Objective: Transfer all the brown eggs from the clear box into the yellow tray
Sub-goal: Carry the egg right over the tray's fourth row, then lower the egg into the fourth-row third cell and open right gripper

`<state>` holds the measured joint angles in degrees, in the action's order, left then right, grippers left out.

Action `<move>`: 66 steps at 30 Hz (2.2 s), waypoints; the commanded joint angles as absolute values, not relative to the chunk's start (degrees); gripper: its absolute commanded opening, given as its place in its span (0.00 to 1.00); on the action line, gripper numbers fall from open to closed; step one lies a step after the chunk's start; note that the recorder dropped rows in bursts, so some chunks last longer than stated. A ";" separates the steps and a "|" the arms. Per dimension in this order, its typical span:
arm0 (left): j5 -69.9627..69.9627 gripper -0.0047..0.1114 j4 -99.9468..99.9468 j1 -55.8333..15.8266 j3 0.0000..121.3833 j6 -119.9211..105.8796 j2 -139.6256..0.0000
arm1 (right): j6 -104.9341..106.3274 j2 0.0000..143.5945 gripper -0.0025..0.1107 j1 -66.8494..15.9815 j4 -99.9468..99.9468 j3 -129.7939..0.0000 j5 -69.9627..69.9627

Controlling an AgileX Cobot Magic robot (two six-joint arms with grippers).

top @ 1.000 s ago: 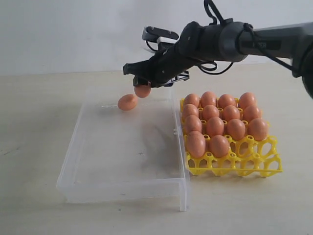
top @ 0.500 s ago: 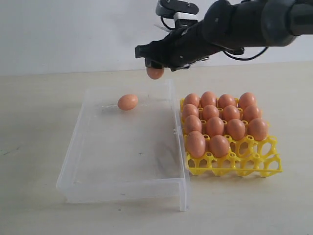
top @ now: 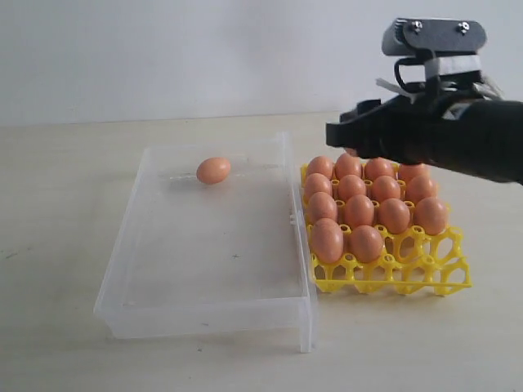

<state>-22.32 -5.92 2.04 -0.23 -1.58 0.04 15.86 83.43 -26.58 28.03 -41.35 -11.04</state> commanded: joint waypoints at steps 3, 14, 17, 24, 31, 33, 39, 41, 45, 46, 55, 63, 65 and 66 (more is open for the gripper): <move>-21.79 0.04 -5.78 1.70 0.00 -1.31 0.00 | 16.55 78.96 0.02 -26.48 28.43 -31.77 -12.37; -21.79 0.04 -5.78 1.70 0.00 -1.31 0.00 | 16.55 80.46 0.02 -22.91 30.13 -28.99 -10.92; -21.79 0.04 -5.78 1.70 0.00 -1.31 0.00 | 16.55 81.41 0.02 -22.47 30.13 -28.99 -10.67; -21.79 0.04 -5.78 1.70 0.00 -1.31 0.00 | 16.55 82.12 0.02 -22.47 30.13 -28.99 -10.78; -21.79 0.04 -5.78 1.70 0.00 -1.31 0.00 | 16.55 82.12 0.02 -22.47 30.13 -28.99 -10.55; -21.79 0.04 -5.78 1.70 0.00 -1.31 0.00 | 16.55 82.12 0.02 -22.47 30.13 -28.99 -10.55; -21.79 0.04 -5.78 1.70 0.00 -1.31 0.00 | 19.08 82.12 0.02 -22.35 30.01 -28.99 -10.77; -21.79 0.04 -5.78 1.70 0.00 -1.31 0.00 | 19.26 82.28 0.02 -21.54 30.01 -28.99 -10.67; -21.79 0.04 -5.78 1.70 0.00 -1.31 0.00 | 18.79 83.63 0.02 -19.64 30.01 -28.99 -10.54; -21.79 0.04 -5.78 1.70 0.00 -1.31 0.00 | 18.79 83.96 0.02 -19.64 30.13 -28.99 -10.54; -21.79 0.04 -5.78 1.70 0.00 -1.31 0.00 | 17.79 86.06 0.02 -19.64 30.03 -28.99 -10.88; -21.79 0.04 -5.78 1.70 0.00 -1.31 0.00 | 14.91 86.44 0.06 -19.64 29.90 -28.99 -11.58; -21.79 0.04 -5.78 1.70 0.00 -1.31 0.00 | 14.92 86.44 0.12 -19.64 29.90 -28.99 -11.82; -21.79 0.04 -5.78 1.70 0.00 -1.31 0.00 | 14.92 86.44 0.16 -19.64 29.90 -28.99 -11.80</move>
<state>-22.32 -5.92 2.04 -0.23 -1.58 0.04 15.52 86.25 -19.98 30.30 -29.16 -10.40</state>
